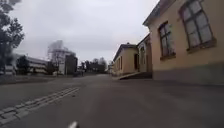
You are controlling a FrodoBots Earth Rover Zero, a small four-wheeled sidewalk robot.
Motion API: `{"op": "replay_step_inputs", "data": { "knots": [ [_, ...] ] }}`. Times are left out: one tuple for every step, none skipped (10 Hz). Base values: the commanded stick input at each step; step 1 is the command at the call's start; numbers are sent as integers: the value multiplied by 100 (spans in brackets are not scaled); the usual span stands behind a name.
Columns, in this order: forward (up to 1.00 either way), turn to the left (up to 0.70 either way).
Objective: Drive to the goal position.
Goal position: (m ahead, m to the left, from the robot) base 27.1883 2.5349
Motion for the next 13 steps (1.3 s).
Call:
{"op": "replay_step_inputs", "data": {
  "knots": [
    [70, 0],
    [70, 0],
    [70, 0],
    [70, 0],
    [70, 0],
    [70, 0],
    [70, 0],
    [70, 0],
    [70, 0],
    [70, 0],
    [70, 0],
    [70, 0],
    [70, 0]
  ]
}}
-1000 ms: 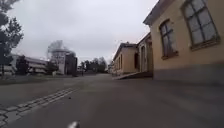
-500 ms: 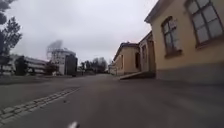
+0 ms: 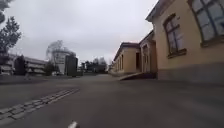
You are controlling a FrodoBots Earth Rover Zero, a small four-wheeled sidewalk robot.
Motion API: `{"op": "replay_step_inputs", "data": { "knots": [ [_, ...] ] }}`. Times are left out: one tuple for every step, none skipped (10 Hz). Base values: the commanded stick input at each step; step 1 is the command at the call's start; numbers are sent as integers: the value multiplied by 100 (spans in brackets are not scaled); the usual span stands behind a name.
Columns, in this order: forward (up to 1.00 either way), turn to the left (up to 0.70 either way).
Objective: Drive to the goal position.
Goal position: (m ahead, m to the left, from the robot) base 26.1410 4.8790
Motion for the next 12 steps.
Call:
{"op": "replay_step_inputs", "data": {
  "knots": [
    [70, 0],
    [70, 0],
    [70, 0],
    [70, 0],
    [70, 0],
    [70, 0],
    [70, 0],
    [70, 0],
    [70, 0],
    [70, 0],
    [70, 1],
    [70, 24]
  ]
}}
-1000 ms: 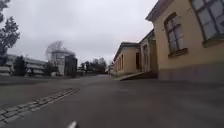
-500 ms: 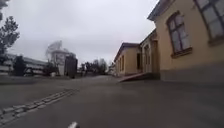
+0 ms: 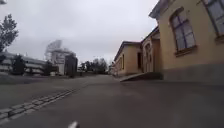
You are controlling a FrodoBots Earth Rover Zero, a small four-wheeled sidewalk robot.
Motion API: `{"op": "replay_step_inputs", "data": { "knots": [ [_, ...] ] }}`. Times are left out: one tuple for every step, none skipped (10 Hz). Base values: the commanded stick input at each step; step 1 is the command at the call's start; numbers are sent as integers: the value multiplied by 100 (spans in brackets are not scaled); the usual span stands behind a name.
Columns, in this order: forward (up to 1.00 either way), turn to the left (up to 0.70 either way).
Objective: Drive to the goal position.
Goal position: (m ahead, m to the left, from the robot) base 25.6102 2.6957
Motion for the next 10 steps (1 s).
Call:
{"op": "replay_step_inputs", "data": {
  "knots": [
    [70, 35],
    [70, 35],
    [70, 35],
    [70, 29],
    [70, 4],
    [70, 0],
    [70, 0],
    [70, 0],
    [70, 0],
    [70, 0]
  ]
}}
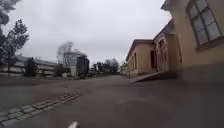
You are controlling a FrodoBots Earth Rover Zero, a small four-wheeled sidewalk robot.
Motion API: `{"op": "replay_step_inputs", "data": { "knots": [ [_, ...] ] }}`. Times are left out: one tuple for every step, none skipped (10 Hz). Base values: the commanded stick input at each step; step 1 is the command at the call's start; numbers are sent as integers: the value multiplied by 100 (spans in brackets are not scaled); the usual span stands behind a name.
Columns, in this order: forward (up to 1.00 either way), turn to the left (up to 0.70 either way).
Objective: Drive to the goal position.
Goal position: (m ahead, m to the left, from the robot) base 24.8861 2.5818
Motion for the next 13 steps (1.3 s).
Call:
{"op": "replay_step_inputs", "data": {
  "knots": [
    [70, 0],
    [70, 0],
    [70, 0],
    [82, 0],
    [85, 0],
    [85, 0],
    [100, -2],
    [100, -34],
    [100, 0],
    [100, 0],
    [100, 0],
    [100, 0],
    [100, 0]
  ]
}}
